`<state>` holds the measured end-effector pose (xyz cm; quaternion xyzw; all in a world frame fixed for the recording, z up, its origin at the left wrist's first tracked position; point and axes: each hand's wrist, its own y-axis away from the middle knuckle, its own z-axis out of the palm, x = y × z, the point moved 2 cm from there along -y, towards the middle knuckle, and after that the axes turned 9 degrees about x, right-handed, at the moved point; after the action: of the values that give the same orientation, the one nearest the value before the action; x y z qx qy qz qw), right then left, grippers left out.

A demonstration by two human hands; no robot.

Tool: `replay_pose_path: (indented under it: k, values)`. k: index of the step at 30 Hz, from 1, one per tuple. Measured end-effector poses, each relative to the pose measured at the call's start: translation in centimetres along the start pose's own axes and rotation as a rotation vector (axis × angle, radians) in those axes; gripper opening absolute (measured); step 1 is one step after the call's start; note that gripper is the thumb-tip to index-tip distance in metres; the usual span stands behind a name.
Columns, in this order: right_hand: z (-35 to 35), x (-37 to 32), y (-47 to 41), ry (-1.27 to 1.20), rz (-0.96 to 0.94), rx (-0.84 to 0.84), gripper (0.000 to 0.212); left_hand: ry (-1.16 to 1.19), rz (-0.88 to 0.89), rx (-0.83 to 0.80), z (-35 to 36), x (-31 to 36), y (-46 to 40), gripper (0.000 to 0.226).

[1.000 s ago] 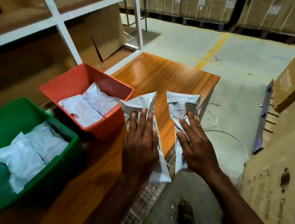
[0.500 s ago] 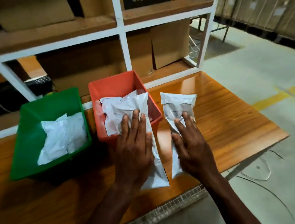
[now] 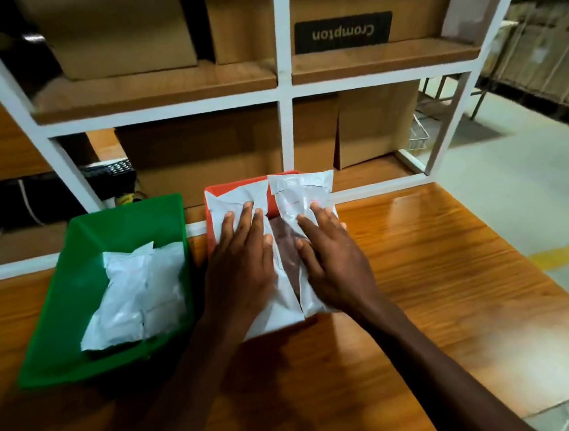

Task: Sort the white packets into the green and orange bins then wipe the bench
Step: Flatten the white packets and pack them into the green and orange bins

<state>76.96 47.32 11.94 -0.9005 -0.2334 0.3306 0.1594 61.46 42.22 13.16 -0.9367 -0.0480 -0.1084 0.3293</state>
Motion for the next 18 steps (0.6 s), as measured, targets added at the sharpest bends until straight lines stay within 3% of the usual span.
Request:
replay_pose_path:
  k: [7, 14, 18]
  values:
    - [4.4, -0.1, -5.7, 0.039, -0.055, -0.116, 0.044, -0.122, -0.116, -0.117, 3.3, -3.8, -4.5, 0.057]
    - [8.7, 2.1, -6.8, 0.205, -0.027, -0.317, 0.042, -0.318, -0.061, -0.367, 8.5, -4.0, -4.0, 0.056]
    - [10.5, 3.4, -6.7, 0.223, 0.044, -0.413, 0.063, -0.245, -0.17, -0.566, 11.6, -5.2, -3.1, 0.058]
